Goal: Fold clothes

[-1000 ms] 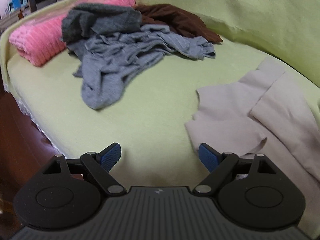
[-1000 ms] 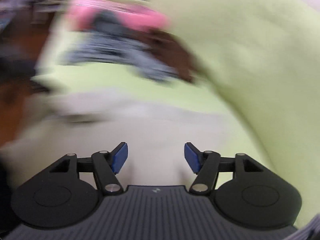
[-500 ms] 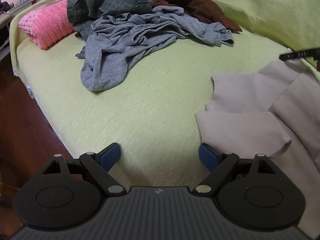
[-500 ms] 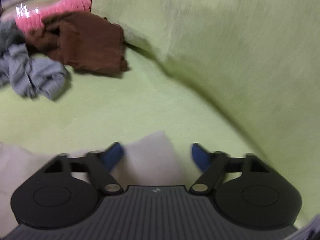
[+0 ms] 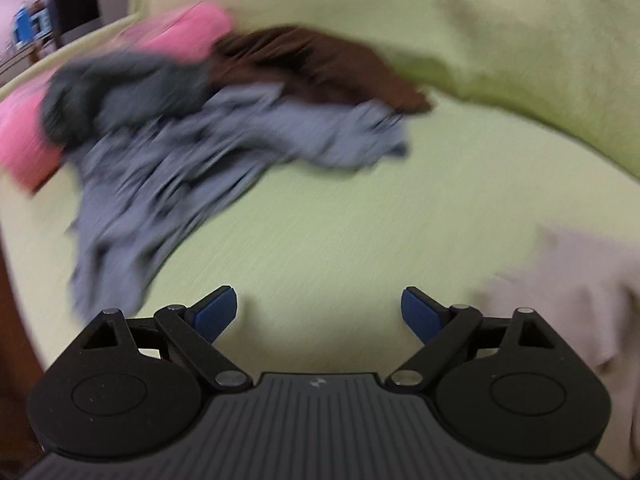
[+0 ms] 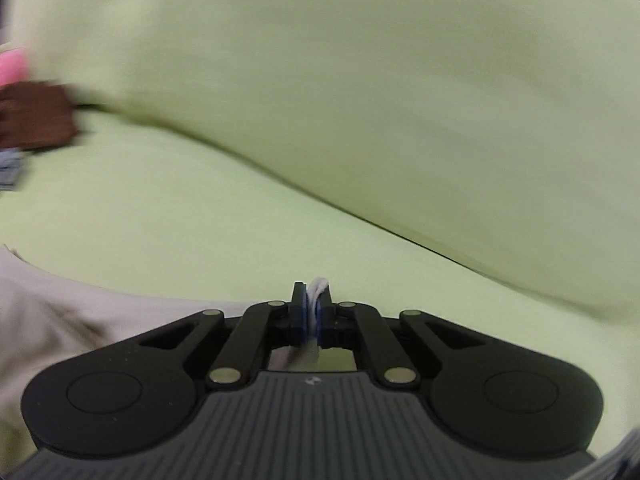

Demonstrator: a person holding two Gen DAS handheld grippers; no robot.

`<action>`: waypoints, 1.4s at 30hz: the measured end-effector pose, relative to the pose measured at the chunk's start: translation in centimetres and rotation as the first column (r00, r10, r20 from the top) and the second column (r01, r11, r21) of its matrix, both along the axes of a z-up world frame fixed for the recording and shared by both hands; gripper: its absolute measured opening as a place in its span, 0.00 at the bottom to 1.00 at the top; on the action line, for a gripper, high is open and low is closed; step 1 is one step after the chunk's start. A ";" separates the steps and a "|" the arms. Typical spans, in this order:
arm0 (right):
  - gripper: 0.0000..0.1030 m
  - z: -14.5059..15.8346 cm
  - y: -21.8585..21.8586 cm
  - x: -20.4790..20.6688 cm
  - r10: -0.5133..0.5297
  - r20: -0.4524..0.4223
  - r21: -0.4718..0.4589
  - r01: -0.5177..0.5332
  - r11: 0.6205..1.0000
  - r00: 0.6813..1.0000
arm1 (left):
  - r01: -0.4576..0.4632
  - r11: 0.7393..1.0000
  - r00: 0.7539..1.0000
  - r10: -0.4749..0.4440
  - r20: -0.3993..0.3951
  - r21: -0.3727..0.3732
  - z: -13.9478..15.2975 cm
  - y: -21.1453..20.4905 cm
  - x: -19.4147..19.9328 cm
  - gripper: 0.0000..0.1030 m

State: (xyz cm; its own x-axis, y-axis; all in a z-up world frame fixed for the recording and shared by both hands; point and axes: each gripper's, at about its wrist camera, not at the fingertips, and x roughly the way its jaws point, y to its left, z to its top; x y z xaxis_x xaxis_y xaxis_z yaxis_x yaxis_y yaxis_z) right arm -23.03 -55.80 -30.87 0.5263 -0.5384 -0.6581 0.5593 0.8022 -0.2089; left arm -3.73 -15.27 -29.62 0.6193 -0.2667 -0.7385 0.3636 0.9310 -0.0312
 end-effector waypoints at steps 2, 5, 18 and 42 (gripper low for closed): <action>0.02 0.3 -0.4 -5.1 -0.093 0.001 0.015 0.093 0.996 0.996 | 0.049 0.998 0.999 -0.049 0.007 -0.033 1.7 -2.5 0.2 0.88; 0.02 0.7 0.1 -12.3 -0.177 0.004 0.065 0.177 0.982 0.984 | 0.297 0.947 0.951 -0.304 -0.047 -0.120 3.9 -5.9 -4.2 0.88; 0.03 -2.8 2.9 -20.9 -0.247 0.091 0.231 0.221 0.947 0.965 | 0.597 0.802 0.802 -0.597 0.026 0.024 4.2 -18.4 -10.1 0.89; 0.07 -5.0 -0.1 -21.6 -0.215 0.122 0.303 0.170 0.938 0.969 | 0.788 0.417 0.355 -0.909 -0.220 -0.452 -0.6 -23.3 -3.6 0.03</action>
